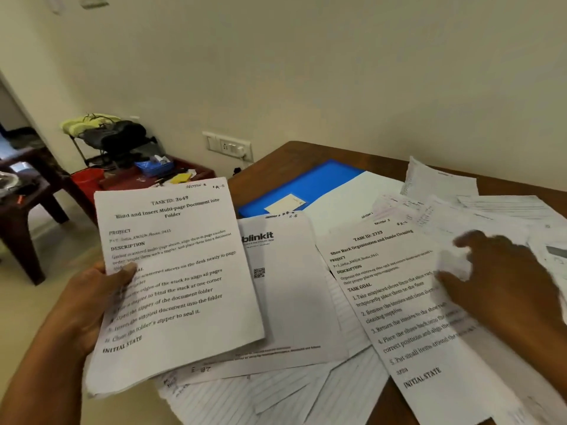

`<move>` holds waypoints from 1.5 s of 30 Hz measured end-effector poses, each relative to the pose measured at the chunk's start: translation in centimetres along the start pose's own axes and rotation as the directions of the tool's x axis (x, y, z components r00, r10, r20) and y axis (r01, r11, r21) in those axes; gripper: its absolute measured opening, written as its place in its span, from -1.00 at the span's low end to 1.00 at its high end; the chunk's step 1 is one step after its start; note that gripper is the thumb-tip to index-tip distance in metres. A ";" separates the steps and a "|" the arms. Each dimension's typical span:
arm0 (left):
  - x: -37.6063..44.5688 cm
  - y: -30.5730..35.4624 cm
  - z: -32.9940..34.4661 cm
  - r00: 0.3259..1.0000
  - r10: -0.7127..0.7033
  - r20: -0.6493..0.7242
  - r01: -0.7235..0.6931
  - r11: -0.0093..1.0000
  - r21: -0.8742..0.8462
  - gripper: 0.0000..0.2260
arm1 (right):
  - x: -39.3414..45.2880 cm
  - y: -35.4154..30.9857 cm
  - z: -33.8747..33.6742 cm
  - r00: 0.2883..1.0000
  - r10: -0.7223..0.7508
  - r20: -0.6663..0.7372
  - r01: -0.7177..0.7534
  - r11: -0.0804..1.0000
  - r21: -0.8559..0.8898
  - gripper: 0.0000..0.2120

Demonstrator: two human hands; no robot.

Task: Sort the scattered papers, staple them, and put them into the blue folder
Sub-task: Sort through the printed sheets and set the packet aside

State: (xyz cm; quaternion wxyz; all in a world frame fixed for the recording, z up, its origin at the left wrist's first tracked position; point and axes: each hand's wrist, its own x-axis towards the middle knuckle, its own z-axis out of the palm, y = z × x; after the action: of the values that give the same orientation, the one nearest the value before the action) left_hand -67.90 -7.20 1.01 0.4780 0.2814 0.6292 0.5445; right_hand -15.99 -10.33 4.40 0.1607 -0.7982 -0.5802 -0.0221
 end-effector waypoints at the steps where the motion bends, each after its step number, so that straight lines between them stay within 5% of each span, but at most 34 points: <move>1: -0.2 0.0 0.2 1.000 -0.002 0.018 0.002 1.000 0.005 -0.82 | -0.2 -1.9 -0.2 0.998 -0.063 -0.005 0.063 0.997 0.038 -0.44; 4: -1.0 0.0 1.2 0.995 0.032 0.092 -0.034 0.999 0.018 -0.74 | 0.0 -8.2 0.3 0.978 -0.179 0.106 0.154 0.966 0.206 -0.50; 9: -1.8 -0.1 3.2 0.988 0.052 0.144 -0.059 0.997 0.043 -0.79 | 3.5 -15.8 3.8 0.928 -0.236 0.290 0.098 0.901 0.422 -0.45; 14: -1.6 -0.3 4.3 0.988 0.027 0.150 -0.039 0.996 0.076 -0.84 | 5.7 -18.6 6.8 0.957 -0.113 0.267 -0.035 0.869 0.493 -0.38; 21: -1.9 -0.6 4.6 0.983 0.026 0.181 -0.037 0.998 0.053 -0.83 | 6.2 -19.1 8.1 0.966 -0.010 0.257 -0.157 0.770 0.619 -0.57; 28: -3.2 -0.3 5.8 0.969 0.016 0.247 0.001 0.998 -0.069 -0.79 | 5.2 -15.7 4.7 0.937 -0.035 0.349 -0.284 0.510 0.812 -0.92; 34: -6.1 0.2 9.2 0.920 -0.018 0.393 0.082 0.985 -0.148 -0.74 | 4.2 -9.4 -0.2 0.949 0.003 0.315 -0.294 0.364 0.884 -0.89; 45: -12.9 -1.8 19.0 0.821 -0.013 0.570 0.055 0.997 -0.057 -0.77 | 0.5 3.5 -5.9 0.963 0.123 0.238 -0.265 0.305 0.915 -0.89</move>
State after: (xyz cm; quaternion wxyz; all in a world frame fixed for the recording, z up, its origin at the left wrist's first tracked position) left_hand -45.36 -11.03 4.07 0.6633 0.4025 0.4431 0.4490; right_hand -11.69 -12.44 9.28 0.5571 -0.6213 -0.3937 0.3854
